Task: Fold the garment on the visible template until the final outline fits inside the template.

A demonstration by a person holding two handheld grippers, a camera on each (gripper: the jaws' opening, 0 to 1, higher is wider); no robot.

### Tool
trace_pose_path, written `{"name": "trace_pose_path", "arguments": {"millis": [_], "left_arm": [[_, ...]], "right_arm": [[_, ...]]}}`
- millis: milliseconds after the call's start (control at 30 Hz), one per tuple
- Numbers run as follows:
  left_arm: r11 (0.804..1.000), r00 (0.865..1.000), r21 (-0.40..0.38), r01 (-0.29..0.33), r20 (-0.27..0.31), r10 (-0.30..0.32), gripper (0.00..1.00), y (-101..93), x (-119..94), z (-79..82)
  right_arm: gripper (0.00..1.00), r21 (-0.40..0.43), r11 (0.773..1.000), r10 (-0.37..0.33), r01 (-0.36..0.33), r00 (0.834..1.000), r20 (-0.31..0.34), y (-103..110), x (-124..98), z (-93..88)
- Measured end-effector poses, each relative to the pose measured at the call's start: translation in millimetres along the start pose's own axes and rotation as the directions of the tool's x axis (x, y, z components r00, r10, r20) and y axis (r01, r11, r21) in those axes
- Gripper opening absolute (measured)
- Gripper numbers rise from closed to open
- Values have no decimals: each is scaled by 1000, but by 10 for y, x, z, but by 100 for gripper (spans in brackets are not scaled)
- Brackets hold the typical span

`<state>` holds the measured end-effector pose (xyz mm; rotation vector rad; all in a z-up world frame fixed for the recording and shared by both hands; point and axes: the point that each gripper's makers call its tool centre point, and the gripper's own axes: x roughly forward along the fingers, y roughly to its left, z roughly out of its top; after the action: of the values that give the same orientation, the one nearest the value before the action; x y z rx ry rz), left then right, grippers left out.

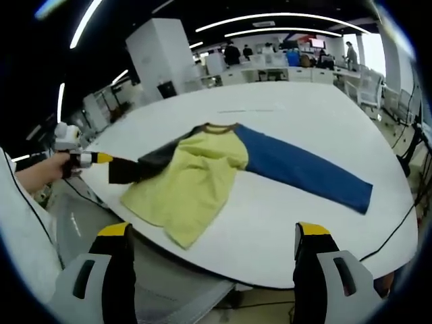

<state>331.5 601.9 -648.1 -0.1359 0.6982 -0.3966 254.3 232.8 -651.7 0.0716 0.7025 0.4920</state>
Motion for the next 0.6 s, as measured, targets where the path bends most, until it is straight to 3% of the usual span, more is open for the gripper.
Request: {"name": "trace_pose_path", "arguments": {"millis": [133, 600], "left_arm": [[1000, 999, -17, -23, 23, 24, 0, 73, -73, 99], [993, 993, -77, -92, 62, 97, 0, 365, -198, 166]], "right_arm": [[99, 2, 1000, -1, 1, 1000, 2, -7, 1, 2], [99, 7, 1000, -8, 8, 1000, -2, -51, 4, -15]]}}
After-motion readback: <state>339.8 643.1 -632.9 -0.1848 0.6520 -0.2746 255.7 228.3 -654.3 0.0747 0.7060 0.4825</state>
